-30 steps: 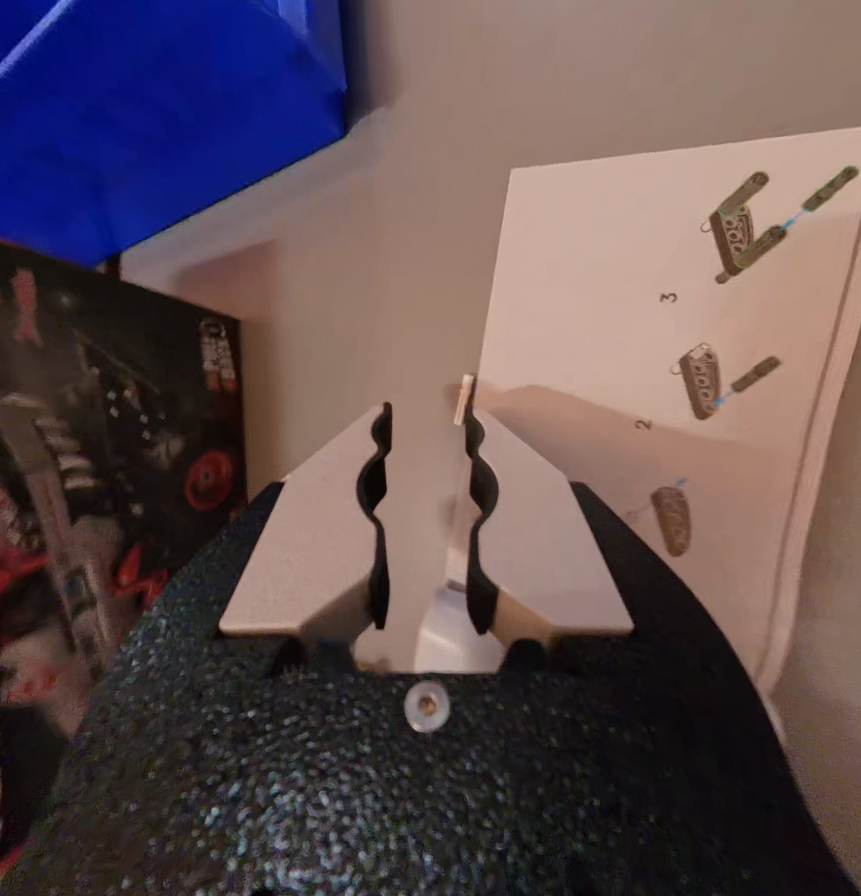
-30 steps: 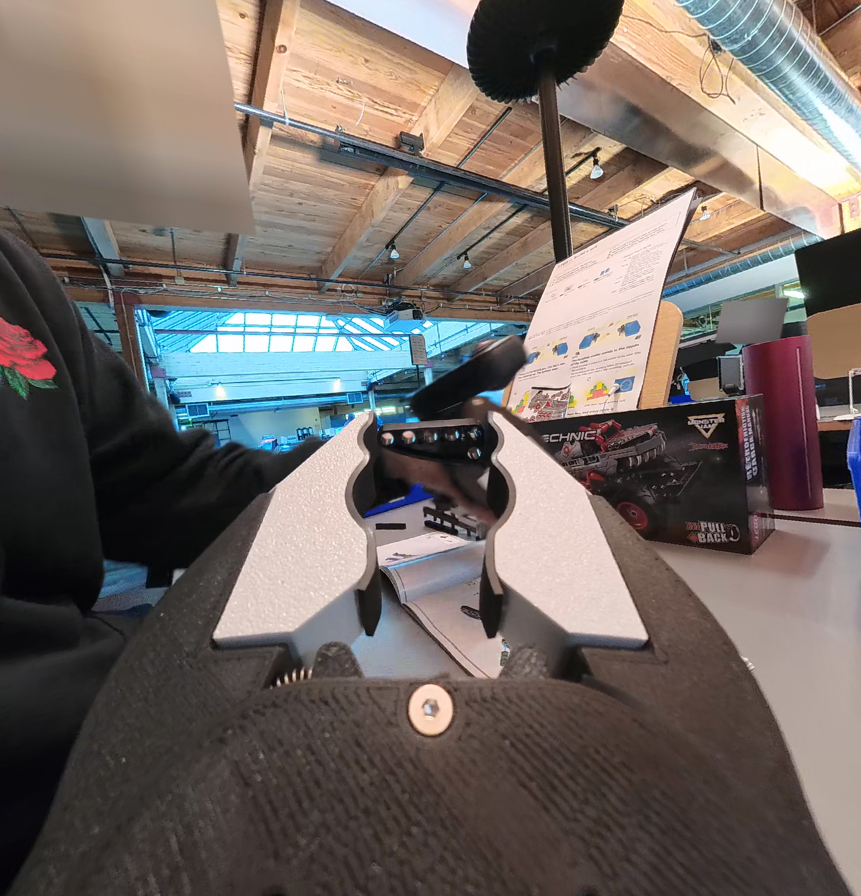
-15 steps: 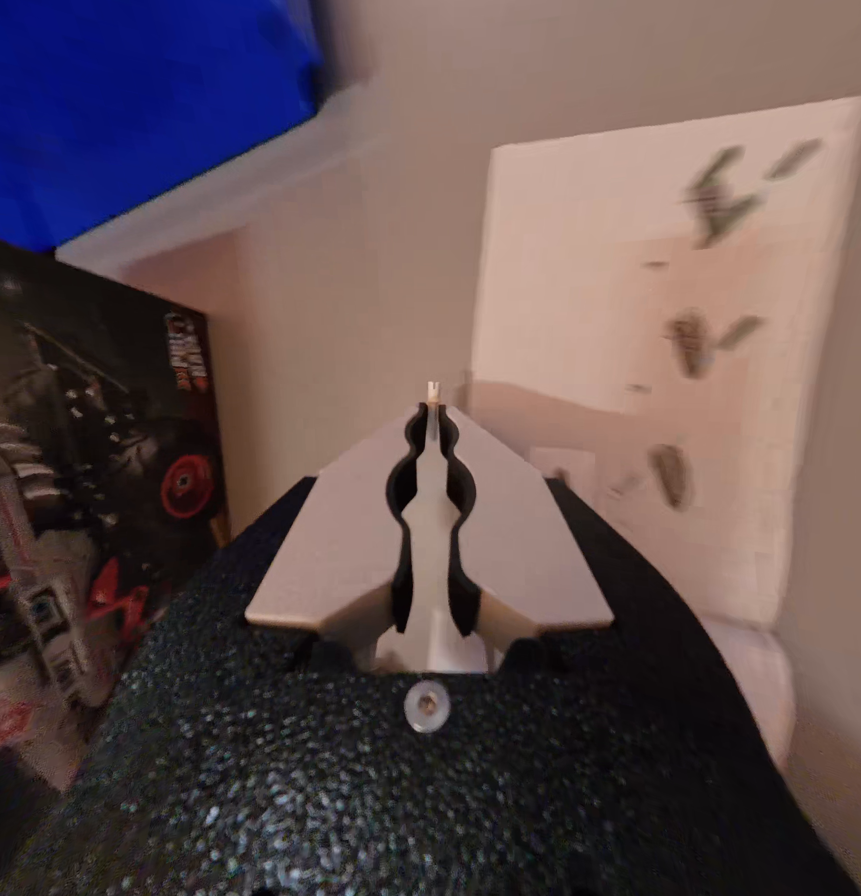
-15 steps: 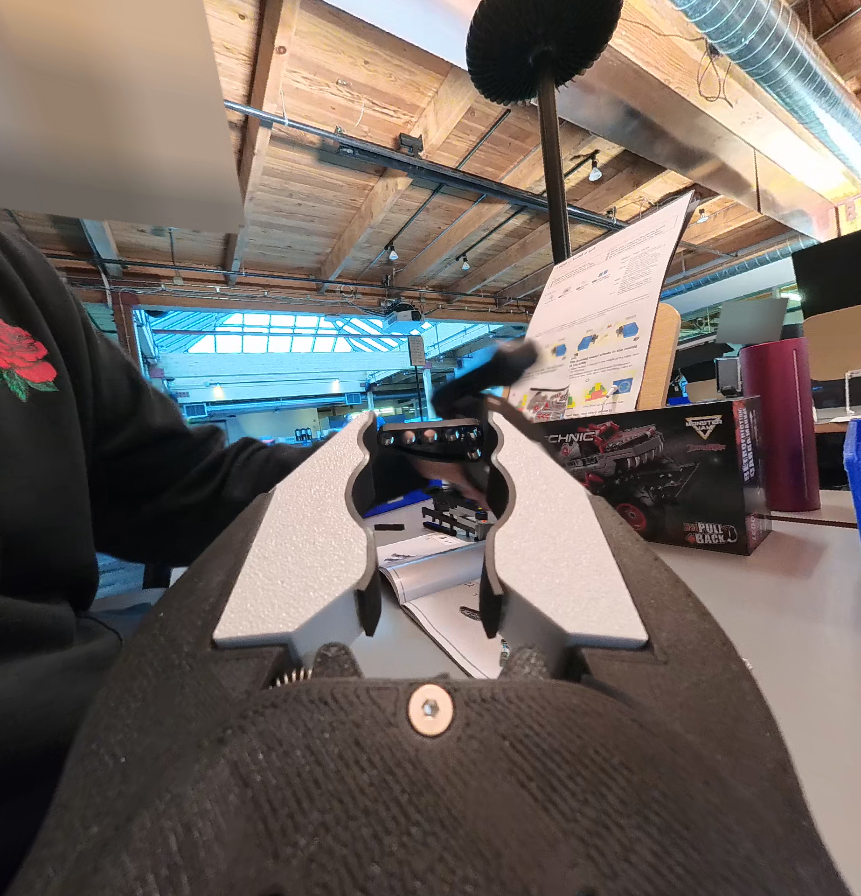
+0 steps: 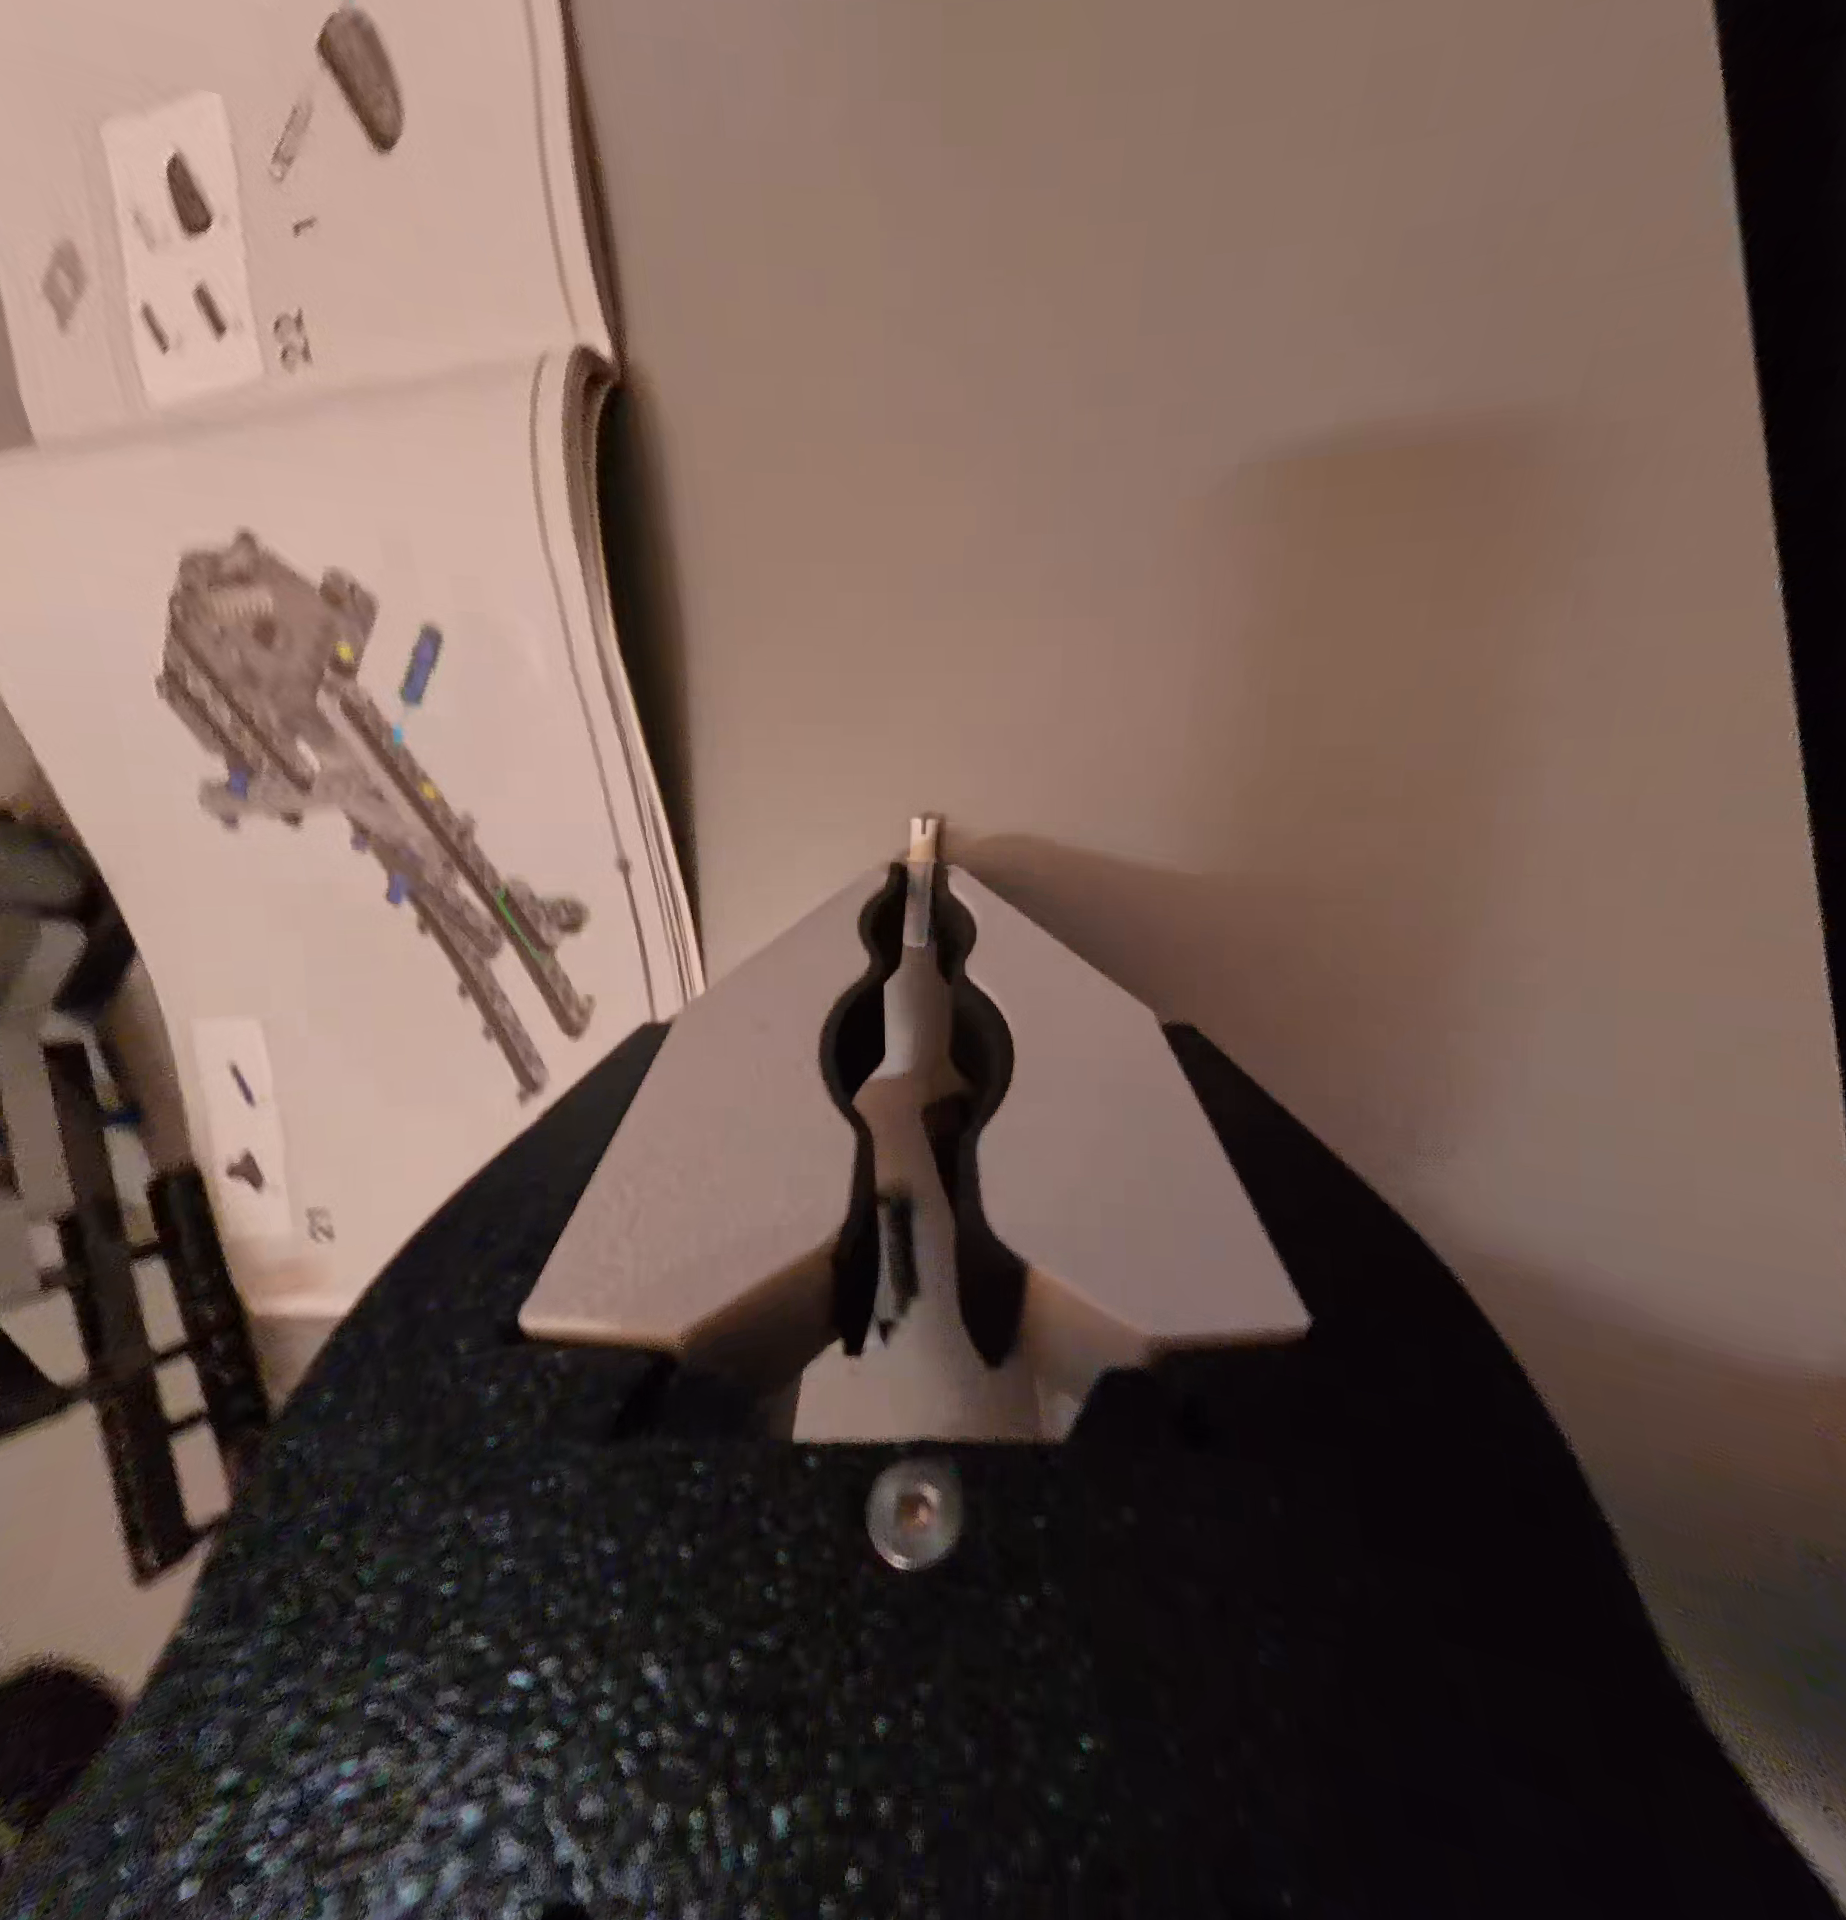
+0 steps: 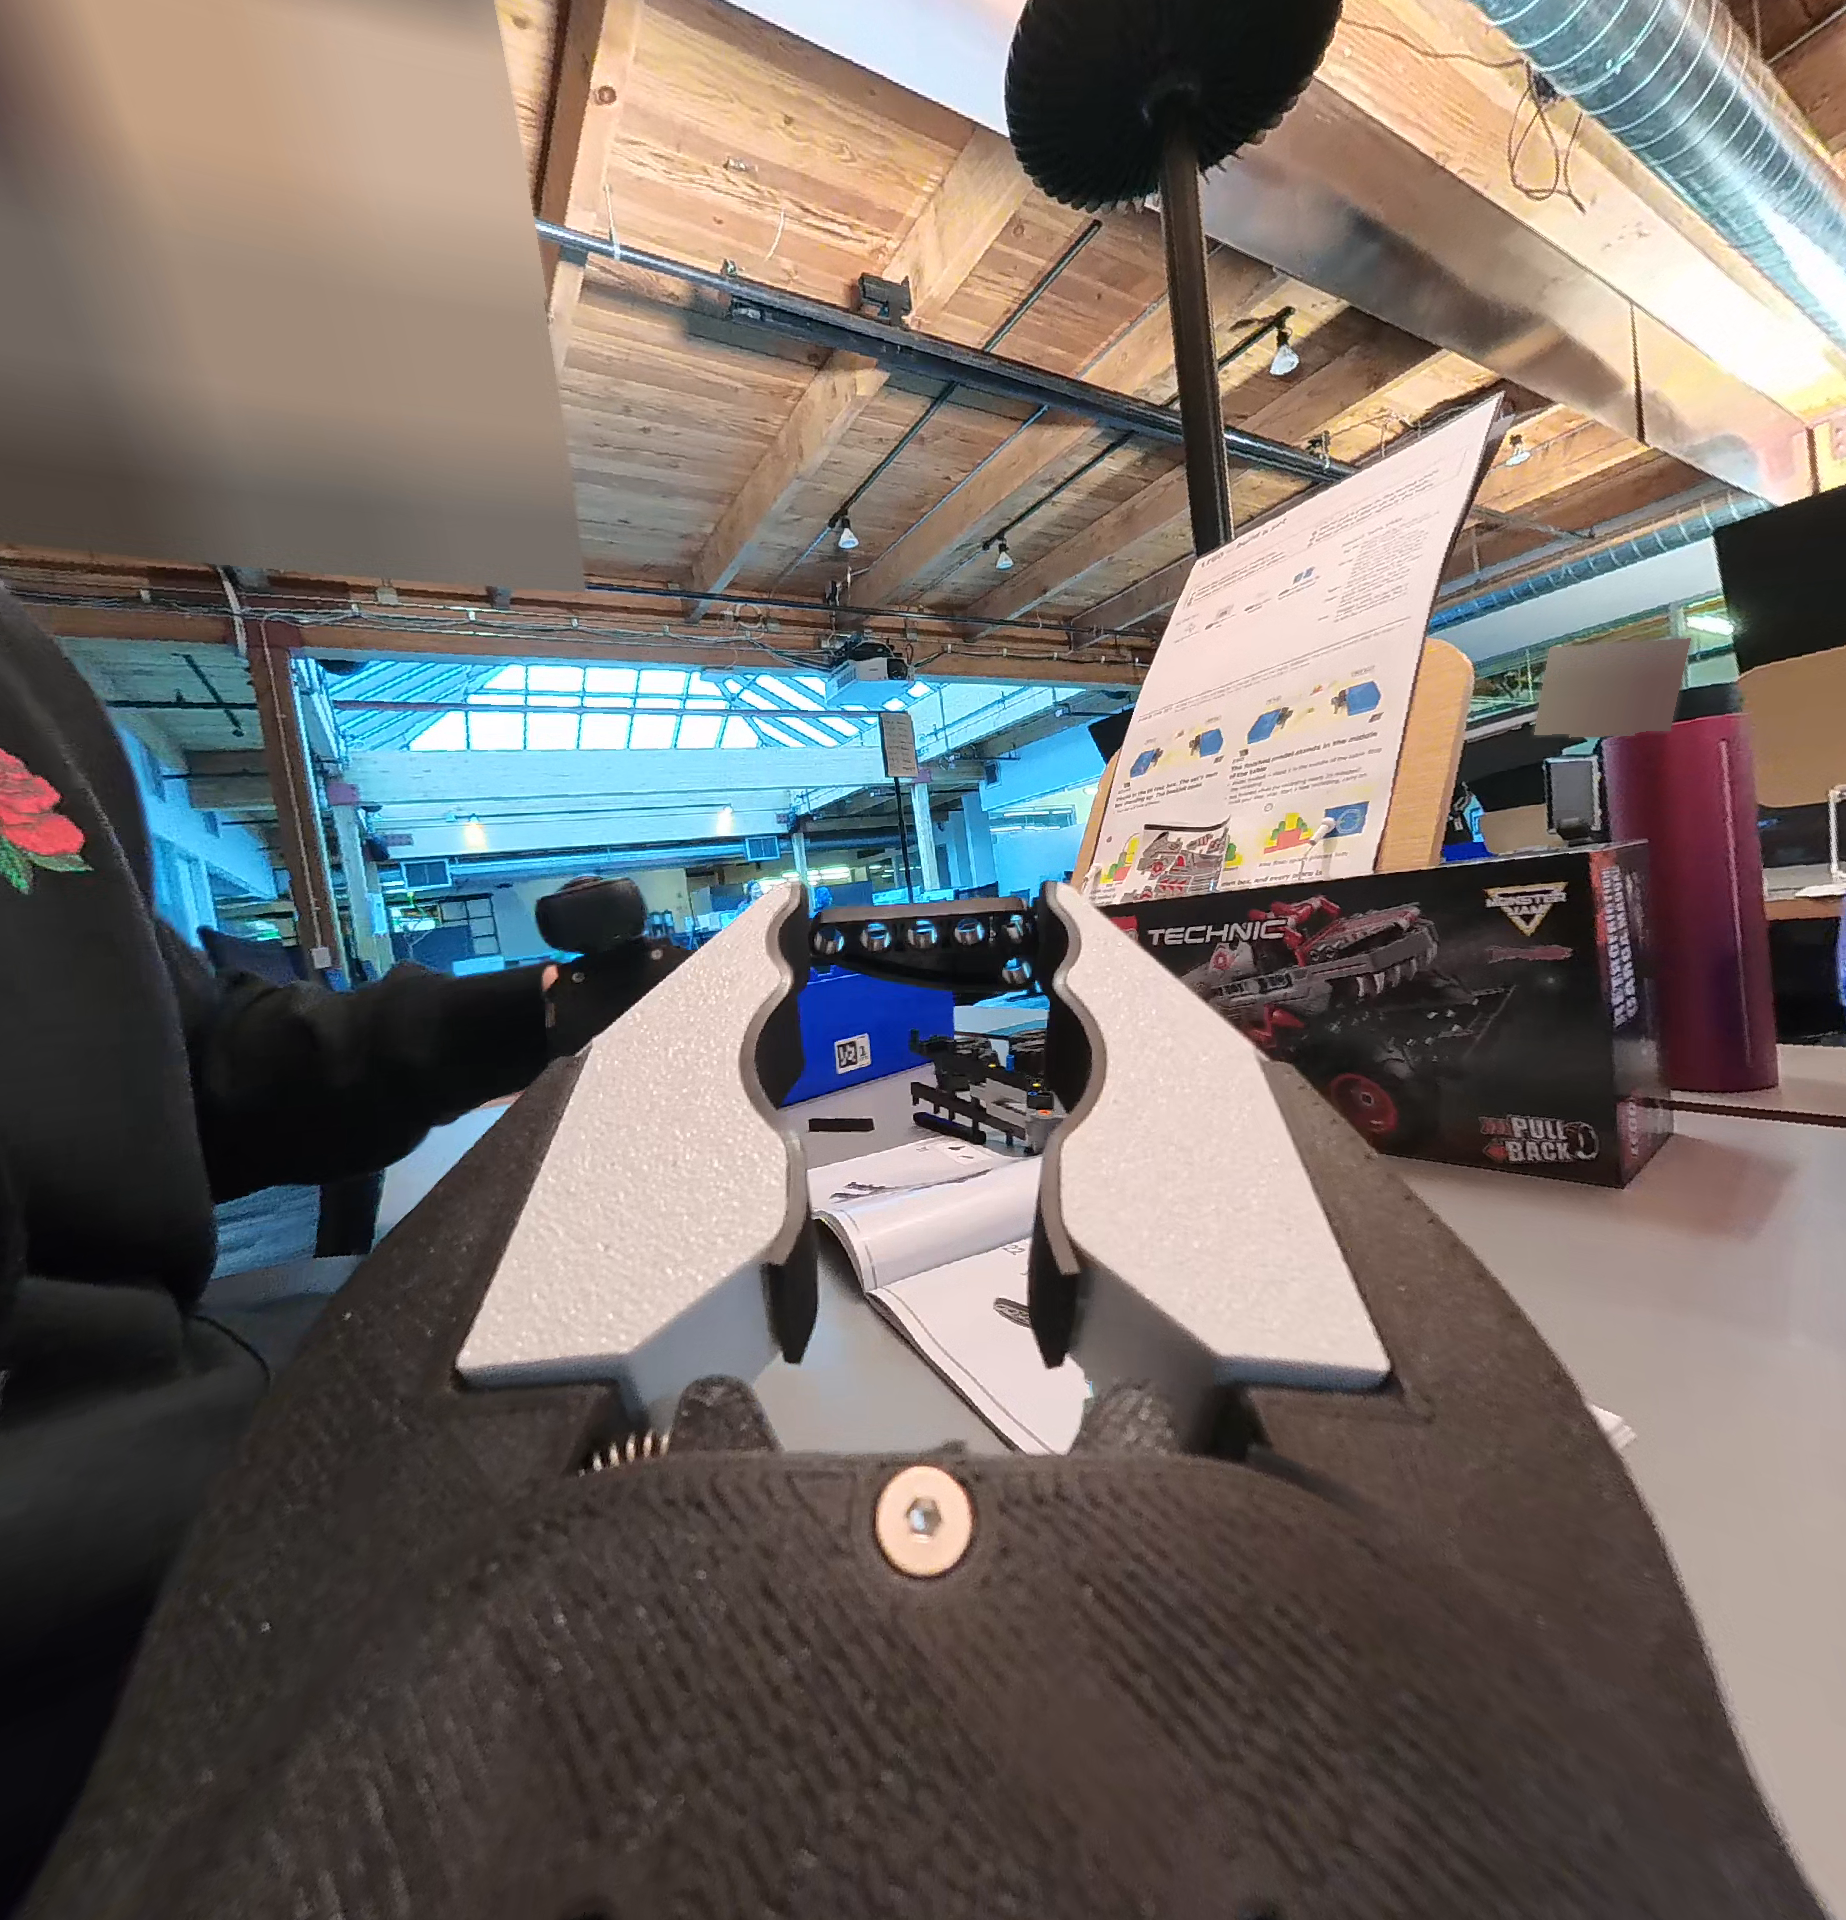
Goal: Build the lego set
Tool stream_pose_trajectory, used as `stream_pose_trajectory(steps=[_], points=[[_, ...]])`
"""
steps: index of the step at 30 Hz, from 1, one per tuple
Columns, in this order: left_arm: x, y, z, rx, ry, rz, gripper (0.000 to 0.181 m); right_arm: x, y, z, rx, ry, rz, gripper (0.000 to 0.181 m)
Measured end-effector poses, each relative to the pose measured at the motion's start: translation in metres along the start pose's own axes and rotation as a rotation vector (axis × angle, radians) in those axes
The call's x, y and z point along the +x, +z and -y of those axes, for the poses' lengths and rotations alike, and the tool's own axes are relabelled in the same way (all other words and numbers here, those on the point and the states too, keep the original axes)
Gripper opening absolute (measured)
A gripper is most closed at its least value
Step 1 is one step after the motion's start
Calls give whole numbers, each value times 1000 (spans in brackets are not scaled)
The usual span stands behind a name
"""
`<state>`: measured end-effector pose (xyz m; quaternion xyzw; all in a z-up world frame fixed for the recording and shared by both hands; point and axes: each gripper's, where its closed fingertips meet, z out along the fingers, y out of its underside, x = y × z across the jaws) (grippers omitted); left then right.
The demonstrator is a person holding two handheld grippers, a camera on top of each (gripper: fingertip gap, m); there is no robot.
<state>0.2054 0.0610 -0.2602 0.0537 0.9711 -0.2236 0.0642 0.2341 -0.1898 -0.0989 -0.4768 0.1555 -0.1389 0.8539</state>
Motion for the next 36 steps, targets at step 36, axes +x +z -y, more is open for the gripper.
stream_pose_trajectory(steps=[36], points=[[11, -10, 21, -67, 2100, 193, 9, -4, 3, -2, -1, -19, 5, 41]])
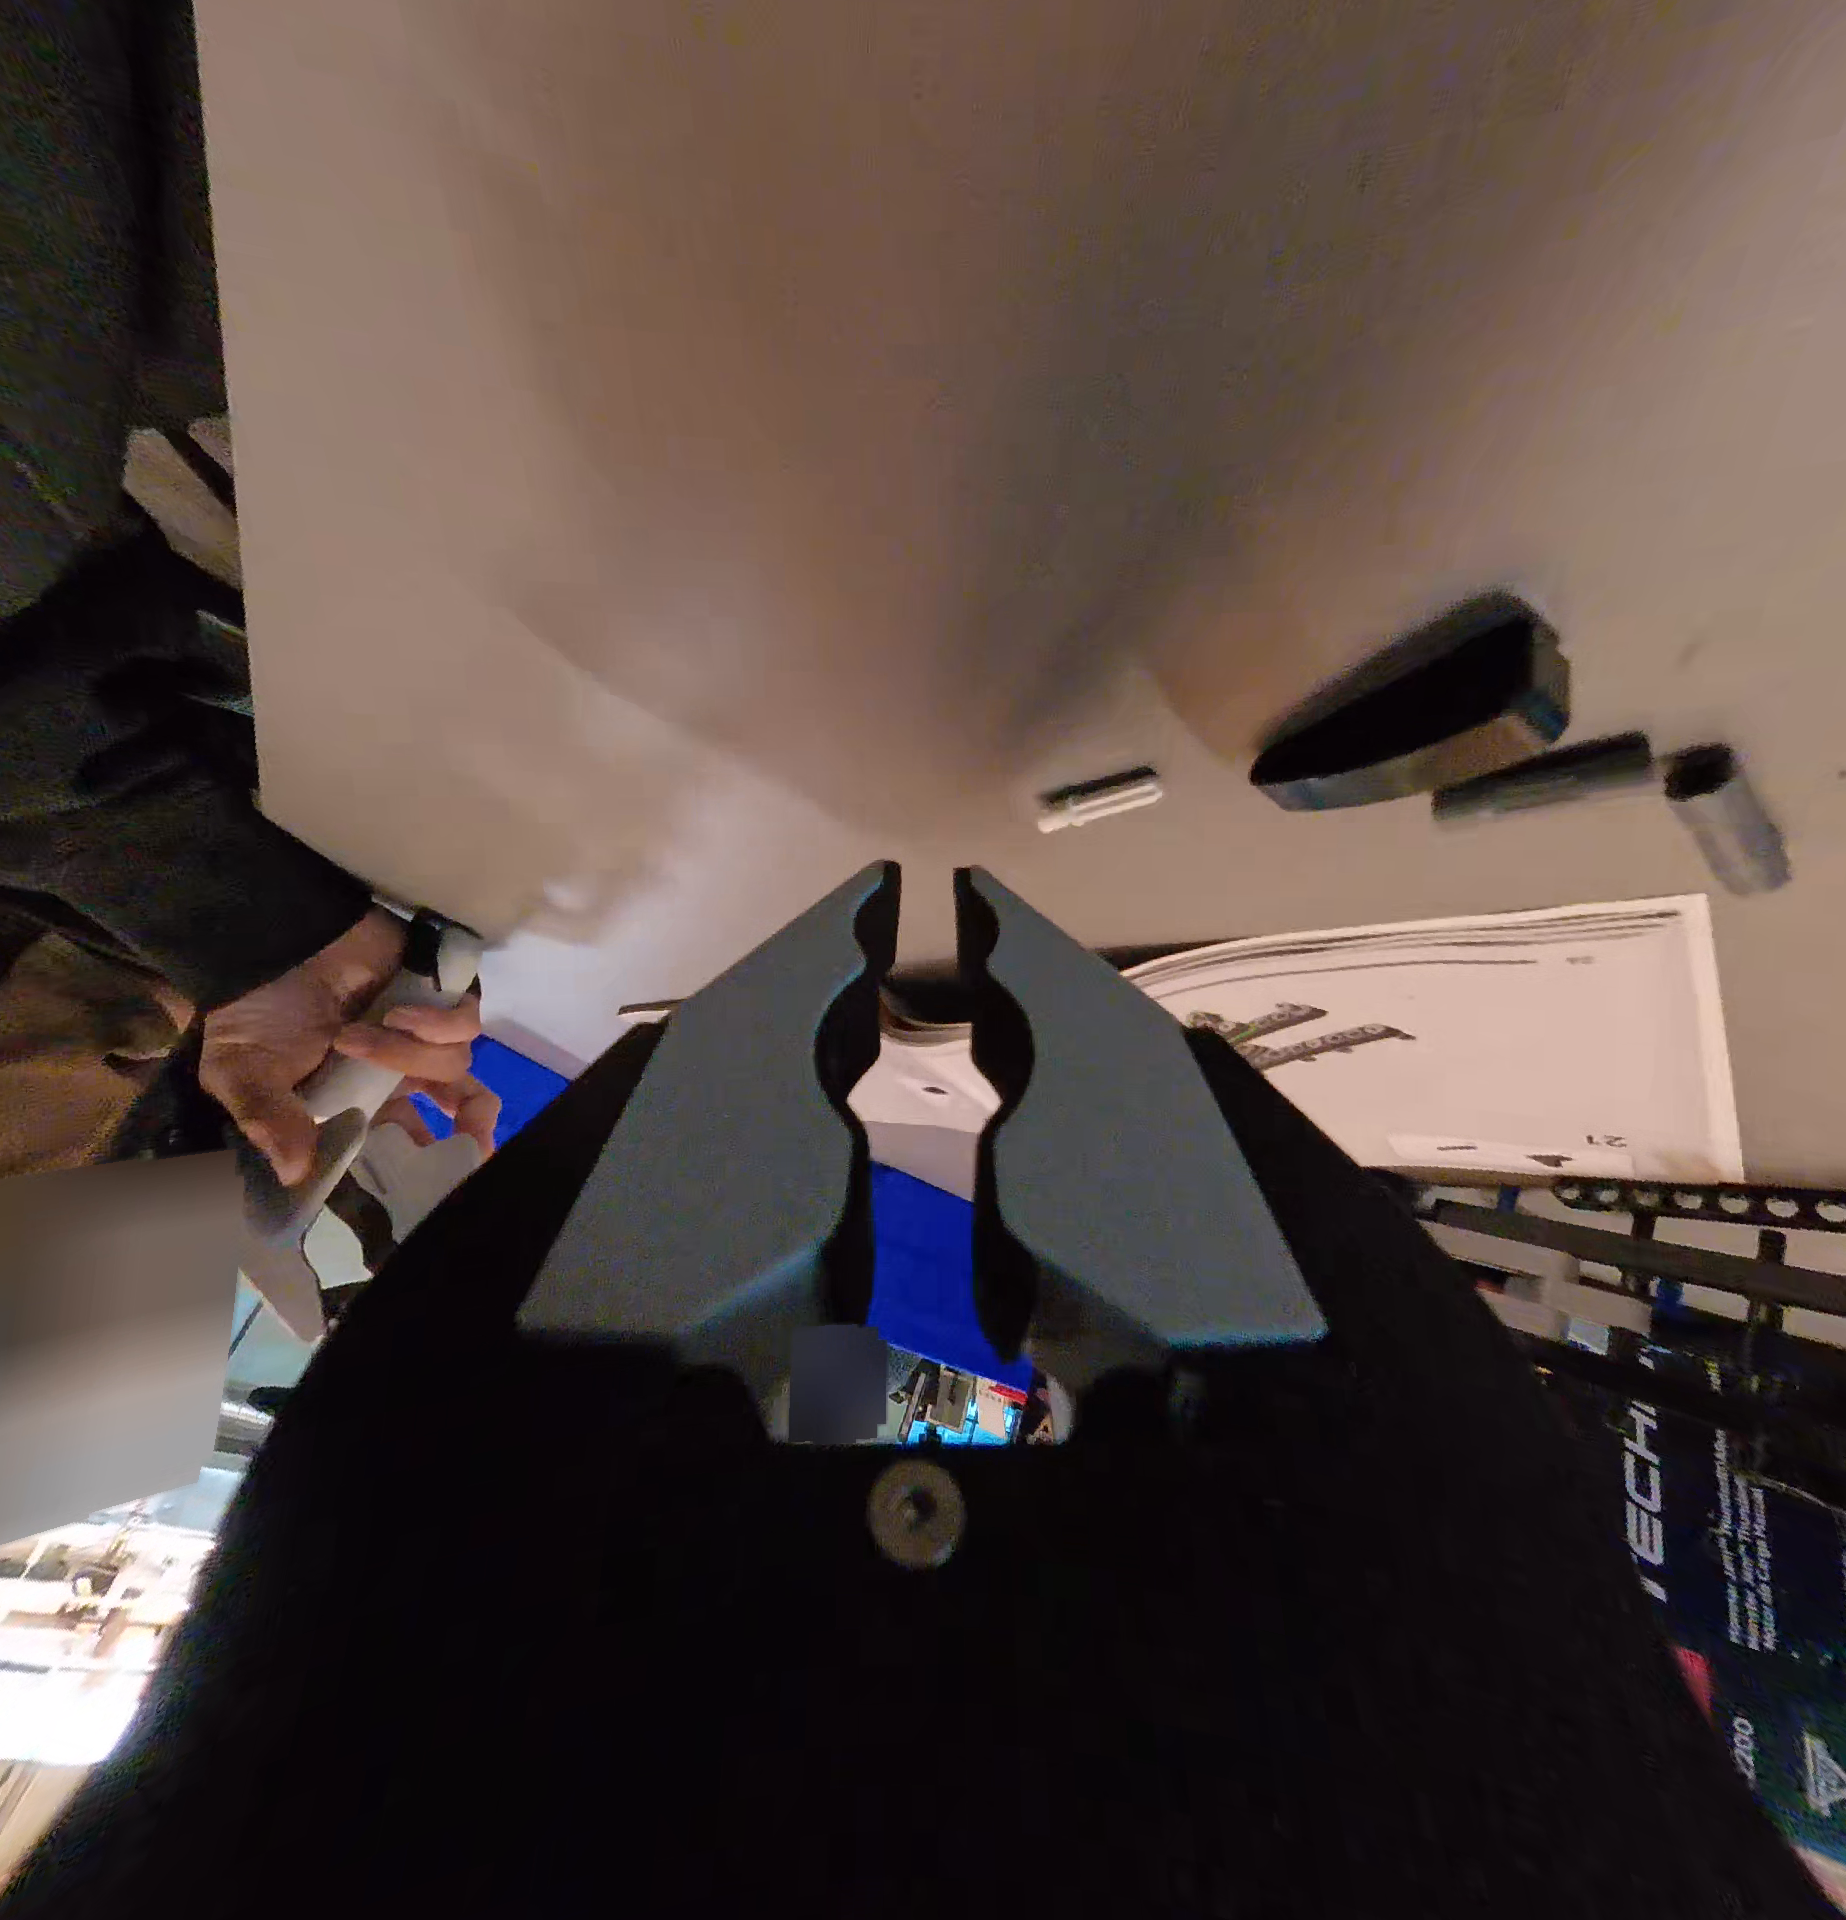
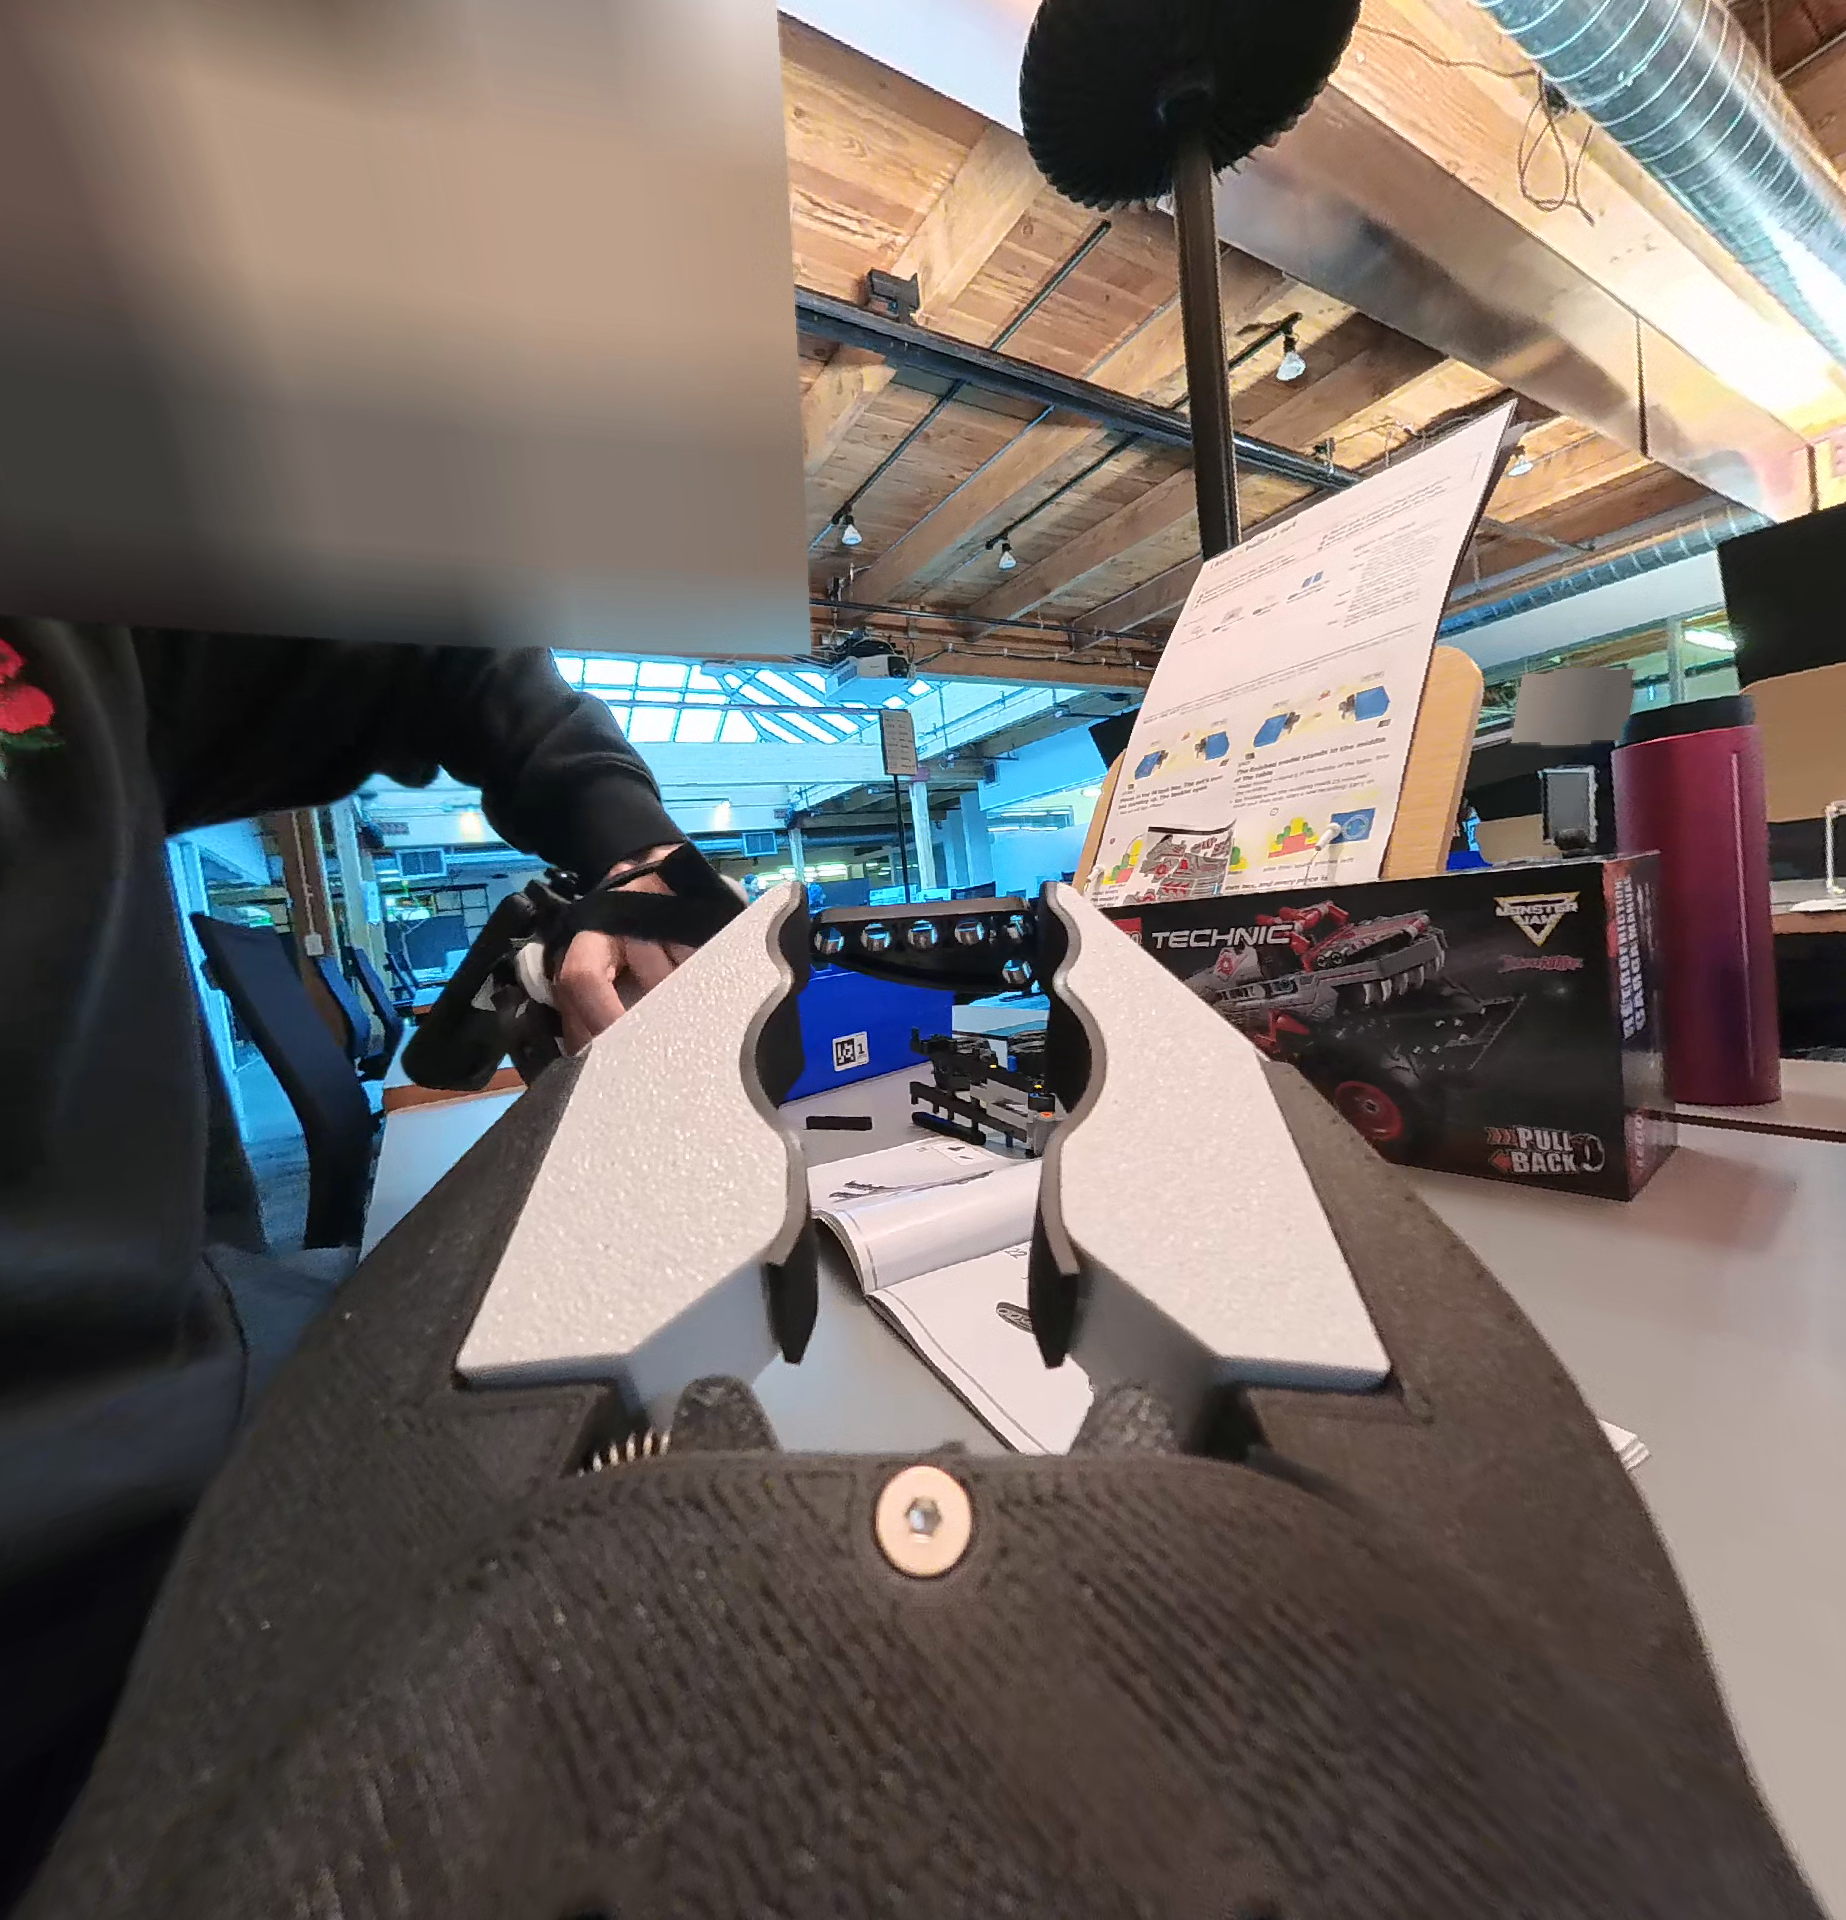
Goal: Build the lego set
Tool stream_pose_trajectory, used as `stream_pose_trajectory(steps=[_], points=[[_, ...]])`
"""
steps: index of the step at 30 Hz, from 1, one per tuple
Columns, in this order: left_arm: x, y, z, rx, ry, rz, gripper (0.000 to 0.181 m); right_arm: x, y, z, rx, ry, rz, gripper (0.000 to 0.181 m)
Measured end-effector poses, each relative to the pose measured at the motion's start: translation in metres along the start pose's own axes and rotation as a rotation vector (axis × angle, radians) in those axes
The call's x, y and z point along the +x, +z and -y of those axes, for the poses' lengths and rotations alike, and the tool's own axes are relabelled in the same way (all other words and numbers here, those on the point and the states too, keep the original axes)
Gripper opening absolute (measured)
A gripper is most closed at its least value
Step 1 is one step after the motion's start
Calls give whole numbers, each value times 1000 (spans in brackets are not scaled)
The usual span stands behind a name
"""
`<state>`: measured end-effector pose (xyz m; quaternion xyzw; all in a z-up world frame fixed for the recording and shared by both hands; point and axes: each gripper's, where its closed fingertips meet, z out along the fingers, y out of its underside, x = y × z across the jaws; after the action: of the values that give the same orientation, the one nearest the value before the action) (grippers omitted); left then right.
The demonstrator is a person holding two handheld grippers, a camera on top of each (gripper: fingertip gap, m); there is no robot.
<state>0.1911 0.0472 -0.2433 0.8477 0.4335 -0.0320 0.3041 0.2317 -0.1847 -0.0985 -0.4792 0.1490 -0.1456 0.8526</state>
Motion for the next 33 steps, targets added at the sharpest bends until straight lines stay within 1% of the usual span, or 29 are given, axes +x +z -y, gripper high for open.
stream_pose_trajectory(steps=[1, 3, 5, 9, 13, 19, 22, 25, 26, 27, 28, 29, 30, 31, 32, 33], points=[[2, -1, 0, -5, 2, -13, 9, 0, 0, 0, -1, 0, 2, 41], [5, -2, -2, -26, 2, -33, 4, -1, 0, 0, -2, 1, 5, 41], [9, -4, 1, -11, -5, -54, 0, -1, 0, 0, -3, 0, 7, 41], [18, -6, 7, 4, -4, -97, 0, -1, 0, 0, -1, -3, 5, 41], [18, -2, 4, -2, -4, -106, 0, -1, 0, 0, -2, -4, 5, 41], [18, 5, 13, 24, -7, -120, 0, -2, 0, 0, -3, -8, 6, 41], [19, 6, 16, 21, -29, -155, 0, -2, 0, 0, -3, -7, 7, 41], [15, 3, 10, -9, -112, -148, 0, -2, 0, 0, -3, -8, 7, 41], [10, 0, 3, -28, -163, -124, 0, -2, 0, 0, -2, -8, 6, 41], [9, -4, -5, -50, -249, -144, 3, -2, 0, 0, -2, -8, 6, 41], [11, -8, -13, -73, -370, -189, 14, -2, 0, 0, -3, -9, 6, 41], [14, -12, -14, -68, -497, -246, 22, -2, 0, 0, -3, -7, 7, 41], [17, -17, -10, -28, -596, -302, 32, -2, 0, 0, -4, -4, 7, 41], [19, -21, -3, 26, -647, -335, 43, -1, 0, 0, -4, -2, 7, 41], [18, -22, -1, 54, -666, -328, 43, -1, 0, 1, -2, -2, 7, 41], [20, -22, 1, 65, -660, -329, 47, -1, 0, 0, -2, -3, 6, 41]])
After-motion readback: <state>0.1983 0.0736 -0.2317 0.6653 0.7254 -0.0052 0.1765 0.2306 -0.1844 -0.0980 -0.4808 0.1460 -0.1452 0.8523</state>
